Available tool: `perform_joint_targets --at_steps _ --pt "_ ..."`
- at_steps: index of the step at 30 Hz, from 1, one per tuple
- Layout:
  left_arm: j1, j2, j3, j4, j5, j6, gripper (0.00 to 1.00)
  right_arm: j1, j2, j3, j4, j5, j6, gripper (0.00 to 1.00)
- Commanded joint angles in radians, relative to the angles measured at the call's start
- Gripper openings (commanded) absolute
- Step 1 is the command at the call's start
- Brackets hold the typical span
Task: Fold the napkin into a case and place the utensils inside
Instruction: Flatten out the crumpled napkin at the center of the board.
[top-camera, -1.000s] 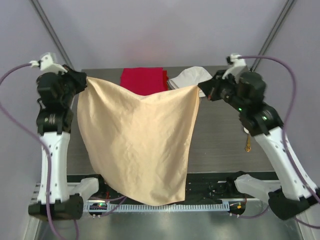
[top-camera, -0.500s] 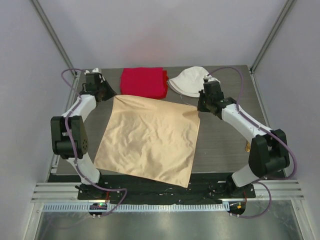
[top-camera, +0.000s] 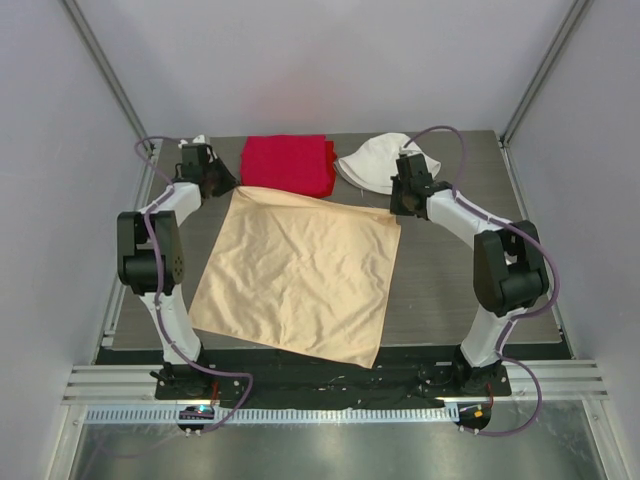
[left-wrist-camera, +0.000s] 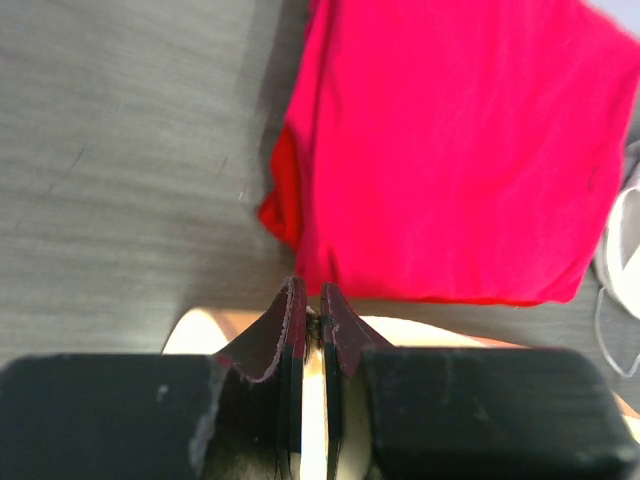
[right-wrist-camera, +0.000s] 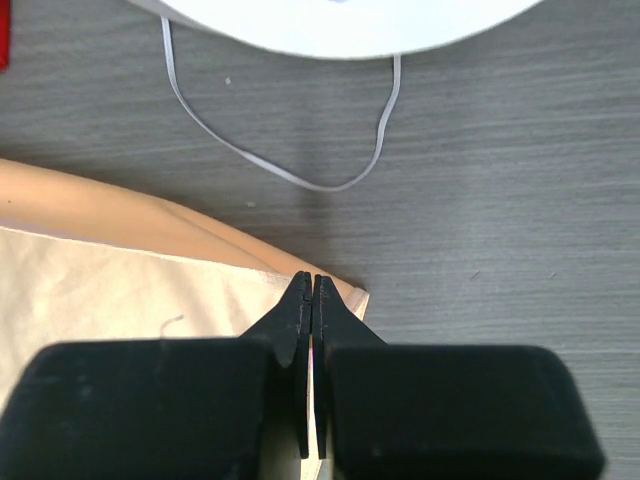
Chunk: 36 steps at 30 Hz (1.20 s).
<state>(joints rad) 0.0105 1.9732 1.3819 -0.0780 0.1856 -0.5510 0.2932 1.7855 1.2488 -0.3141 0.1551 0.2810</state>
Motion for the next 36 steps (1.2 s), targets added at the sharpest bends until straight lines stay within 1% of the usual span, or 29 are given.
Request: perform_joint_targets --at_steps 1,2,3,7,10,11,13,17,21,23,25,27,28,29,30,31,32,33,34,35,36 --pt "-0.001 0.024 0.086 0.069 0.035 -0.018 0.0 -0.008 0.014 0.083 0.035 0.047 -0.016 0.01" --pt "-0.001 0.03 0.094 0.069 0.037 -0.018 0.0 -0.009 0.02 0.096 0.032 0.05 -0.017 0.01" --pt "-0.03 0.042 0.104 0.066 0.037 -0.017 0.0 -0.011 0.032 0.104 0.03 0.05 -0.019 0.01" --pt "-0.033 0.059 0.132 0.058 0.04 -0.026 0.0 -0.02 0.058 0.139 0.01 0.043 -0.025 0.01" --pt "-0.033 0.053 0.14 0.032 0.011 -0.027 0.0 -0.02 0.058 0.139 0.01 0.038 -0.022 0.01" --pt "-0.034 0.052 0.144 0.002 -0.001 -0.032 0.0 -0.022 0.058 0.138 0.01 0.038 -0.023 0.01" --pt "-0.033 0.039 0.128 -0.002 -0.032 -0.046 0.0 -0.02 0.06 0.133 0.015 0.032 -0.02 0.01" --pt "-0.034 0.044 0.134 -0.002 0.014 -0.04 0.0 -0.02 0.075 0.153 0.007 0.027 -0.017 0.01" --pt "-0.035 0.052 0.161 -0.051 0.018 -0.038 0.01 -0.025 0.089 0.167 0.01 0.043 -0.02 0.01" --pt "-0.035 0.053 0.172 -0.062 0.031 -0.038 0.03 -0.026 0.113 0.185 0.009 0.044 -0.022 0.01" --pt "-0.035 0.05 0.193 -0.106 0.011 -0.021 0.1 -0.029 0.126 0.199 0.009 0.046 -0.022 0.01" --pt "-0.034 0.041 0.216 -0.147 -0.015 0.003 0.13 -0.034 0.137 0.218 0.001 0.049 -0.023 0.02" --pt "-0.032 0.038 0.23 -0.198 -0.026 0.029 0.26 -0.037 0.138 0.224 -0.005 0.052 -0.023 0.06" --pt "-0.033 0.033 0.27 -0.224 -0.056 0.042 0.36 -0.045 0.141 0.238 -0.013 0.058 -0.023 0.13" --pt "-0.034 0.024 0.291 -0.258 -0.075 0.054 0.44 -0.051 0.138 0.241 -0.017 0.063 -0.023 0.17" --pt "-0.034 0.018 0.313 -0.281 -0.087 0.068 0.57 -0.054 0.138 0.244 -0.022 0.063 -0.026 0.21" --pt "-0.034 0.01 0.351 -0.32 -0.103 0.091 0.63 -0.063 0.138 0.253 -0.025 0.069 -0.034 0.37" --pt "-0.032 0.001 0.37 -0.333 -0.109 0.1 0.69 -0.066 0.138 0.259 -0.026 0.073 -0.036 0.43" --pt "-0.032 -0.004 0.387 -0.342 -0.109 0.108 0.72 -0.066 0.14 0.267 -0.029 0.077 -0.039 0.5" --pt "-0.032 -0.008 0.4 -0.359 -0.106 0.111 0.72 -0.069 0.143 0.287 -0.034 0.074 -0.043 0.63" --pt "-0.033 -0.013 0.417 -0.358 -0.08 0.106 0.72 -0.069 0.147 0.297 -0.036 0.066 -0.042 0.68"
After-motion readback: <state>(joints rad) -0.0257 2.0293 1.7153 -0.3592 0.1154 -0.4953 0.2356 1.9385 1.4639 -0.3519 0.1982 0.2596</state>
